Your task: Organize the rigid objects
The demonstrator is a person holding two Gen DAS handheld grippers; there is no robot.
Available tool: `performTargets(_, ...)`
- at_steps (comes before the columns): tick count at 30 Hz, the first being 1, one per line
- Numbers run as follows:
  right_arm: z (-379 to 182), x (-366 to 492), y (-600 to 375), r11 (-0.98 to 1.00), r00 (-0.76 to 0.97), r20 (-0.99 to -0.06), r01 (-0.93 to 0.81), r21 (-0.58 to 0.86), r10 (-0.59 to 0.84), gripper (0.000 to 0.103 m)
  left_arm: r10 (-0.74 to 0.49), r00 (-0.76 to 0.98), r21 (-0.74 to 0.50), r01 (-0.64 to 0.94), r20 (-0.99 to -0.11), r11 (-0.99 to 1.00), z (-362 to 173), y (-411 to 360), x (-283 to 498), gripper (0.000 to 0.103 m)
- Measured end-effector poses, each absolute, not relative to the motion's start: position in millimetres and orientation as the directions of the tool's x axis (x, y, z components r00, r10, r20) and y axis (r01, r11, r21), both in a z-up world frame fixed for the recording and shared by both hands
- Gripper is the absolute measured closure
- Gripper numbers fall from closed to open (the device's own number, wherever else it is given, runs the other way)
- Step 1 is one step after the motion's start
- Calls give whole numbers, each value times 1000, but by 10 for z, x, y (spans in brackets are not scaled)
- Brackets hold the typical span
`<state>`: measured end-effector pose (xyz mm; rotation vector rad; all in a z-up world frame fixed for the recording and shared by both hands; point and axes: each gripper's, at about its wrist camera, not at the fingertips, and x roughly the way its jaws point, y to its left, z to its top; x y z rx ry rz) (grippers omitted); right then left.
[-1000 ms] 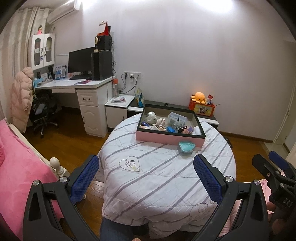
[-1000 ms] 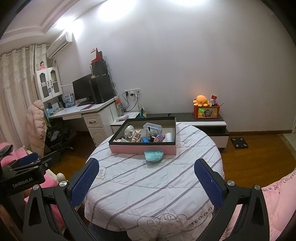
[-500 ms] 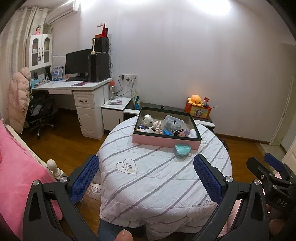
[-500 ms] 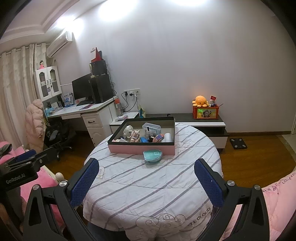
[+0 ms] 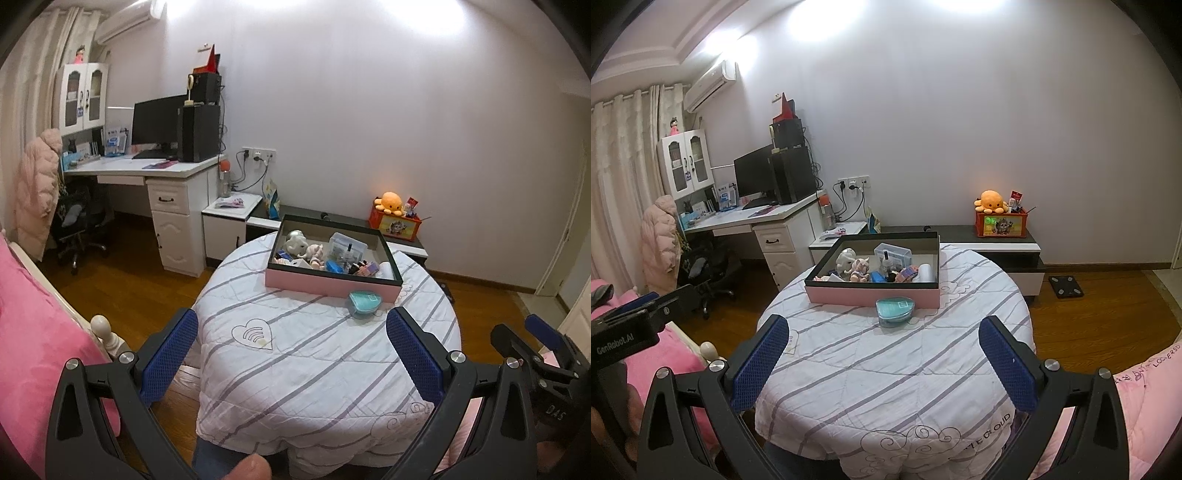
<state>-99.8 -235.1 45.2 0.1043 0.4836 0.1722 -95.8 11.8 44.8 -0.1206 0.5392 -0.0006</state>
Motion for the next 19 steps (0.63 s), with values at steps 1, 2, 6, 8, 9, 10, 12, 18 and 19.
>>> performTargets(1,453,-997,-2362,980,871,-454,-140,140,189,0,-23,857,-110,-39,-514,993,436,121,-952,0)
performTargets(2,448,-991,-2355,980,871,-454,-140,138,188,0,-16,857,-105,-45,-516,993,423,122,-948,0)
performTargets(6,440,-960,-2369,981,869,-460,-138,134,185,0,-2,852,-88,-52,-523,995,384,104,-907,0)
performTargets(8,434,-945,-2359,982,867,-462,-137,133,183,0,3,852,-73,-49,-524,996,369,78,-892,0)
performTargets(9,432,-940,-2358,982,866,-464,-137,132,183,0,5,850,-68,-48,-527,997,360,68,-882,0)
performTargets(10,429,-937,-2339,982,866,-466,-137,131,183,0,7,849,-66,-50,-529,997,350,61,-882,0)
performTargets(12,425,-925,-2354,982,865,-468,-136,130,181,0,25,848,-52,-62,-529,997,339,47,-872,0)
performTargets(18,412,-902,-2372,983,863,-473,-133,128,179,0,22,856,-45,-53,-516,998,333,24,-882,0)
performTargets(19,408,-906,-2354,983,863,-473,-133,129,178,0,20,856,-45,-50,-517,998,332,17,-878,0)
